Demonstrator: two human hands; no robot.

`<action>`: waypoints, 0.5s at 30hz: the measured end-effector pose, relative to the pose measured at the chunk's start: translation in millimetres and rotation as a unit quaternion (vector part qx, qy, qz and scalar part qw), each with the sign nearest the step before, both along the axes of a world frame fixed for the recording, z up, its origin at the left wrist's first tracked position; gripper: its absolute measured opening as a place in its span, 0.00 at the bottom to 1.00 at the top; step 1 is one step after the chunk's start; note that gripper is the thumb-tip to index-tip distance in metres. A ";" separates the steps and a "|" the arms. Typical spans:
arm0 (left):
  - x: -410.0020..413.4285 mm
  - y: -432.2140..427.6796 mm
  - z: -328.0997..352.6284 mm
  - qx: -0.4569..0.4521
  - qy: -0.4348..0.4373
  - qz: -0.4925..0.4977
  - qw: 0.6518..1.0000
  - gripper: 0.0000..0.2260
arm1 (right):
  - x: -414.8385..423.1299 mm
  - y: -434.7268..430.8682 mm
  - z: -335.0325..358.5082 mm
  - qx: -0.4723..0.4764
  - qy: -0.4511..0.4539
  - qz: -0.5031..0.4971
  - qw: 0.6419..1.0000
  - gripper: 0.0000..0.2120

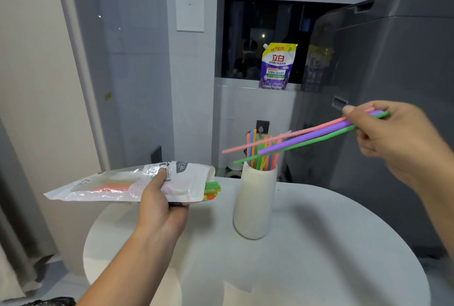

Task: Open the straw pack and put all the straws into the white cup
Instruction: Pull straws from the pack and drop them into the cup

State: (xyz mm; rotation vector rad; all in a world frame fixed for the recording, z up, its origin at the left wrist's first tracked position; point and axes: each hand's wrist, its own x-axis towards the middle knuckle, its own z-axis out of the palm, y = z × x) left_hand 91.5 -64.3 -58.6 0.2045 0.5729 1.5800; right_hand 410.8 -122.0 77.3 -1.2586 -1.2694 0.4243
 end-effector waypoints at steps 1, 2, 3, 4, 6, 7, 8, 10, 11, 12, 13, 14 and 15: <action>0.7 -0.2 0.0 0.001 0.000 -0.002 1.000 0.05 | 4.5 -0.3 2.4 0.000 -0.006 -0.009 1.000 0.10; 1.5 -0.6 0.3 0.002 0.000 -0.003 1.000 0.05 | 9.5 -0.8 4.7 0.001 -0.014 -0.017 1.000 0.11; 2.1 -0.7 0.2 0.002 0.002 -0.004 1.000 0.05 | 13.8 -1.1 7.0 0.003 -0.023 -0.025 0.999 0.11; 2.9 -1.0 0.3 0.003 0.004 -0.005 1.000 0.05 | 17.9 -1.7 9.1 0.006 -0.032 -0.031 0.999 0.11; 4.1 -2.0 0.3 0.005 0.001 -0.006 1.000 0.05 | 23.6 -3.5 14.4 0.012 -0.053 -0.040 0.998 0.11; 4.5 -2.3 0.2 0.005 0.001 -0.007 1.000 0.05 | 25.2 -5.2 17.3 0.014 -0.062 -0.044 0.997 0.11; 4.7 -2.8 0.2 0.006 0.004 -0.008 1.000 0.06 | 26.5 -7.3 20.6 0.014 -0.069 -0.047 0.996 0.11; 4.8 -4.0 0.9 0.009 0.010 -0.009 1.000 0.06 | 28.1 -10.6 27.1 0.012 -0.078 -0.054 0.995 0.13; 5.0 -4.1 1.1 0.010 0.011 -0.008 1.000 0.07 | 28.0 -11.6 30.6 0.012 -0.083 -0.059 0.995 0.14; 5.1 -4.7 1.0 0.009 0.011 -0.007 1.000 0.07 | 27.2 -12.9 33.6 0.013 -0.088 -0.063 0.994 0.13; 5.3 -5.2 1.3 0.010 0.011 -0.007 1.000 0.08 | 25.3 -13.5 35.9 0.015 -0.095 -0.068 0.993 0.12; 5.5 -5.5 1.8 0.010 0.010 -0.006 1.000 0.08 | 22.5 -13.8 38.2 0.017 -0.105 -0.074 0.992 0.11; 5.8 -5.9 2.0 0.010 0.009 -0.006 1.000 0.08 | 18.6 -13.9 40.1 0.015 -0.119 -0.081 0.989 0.09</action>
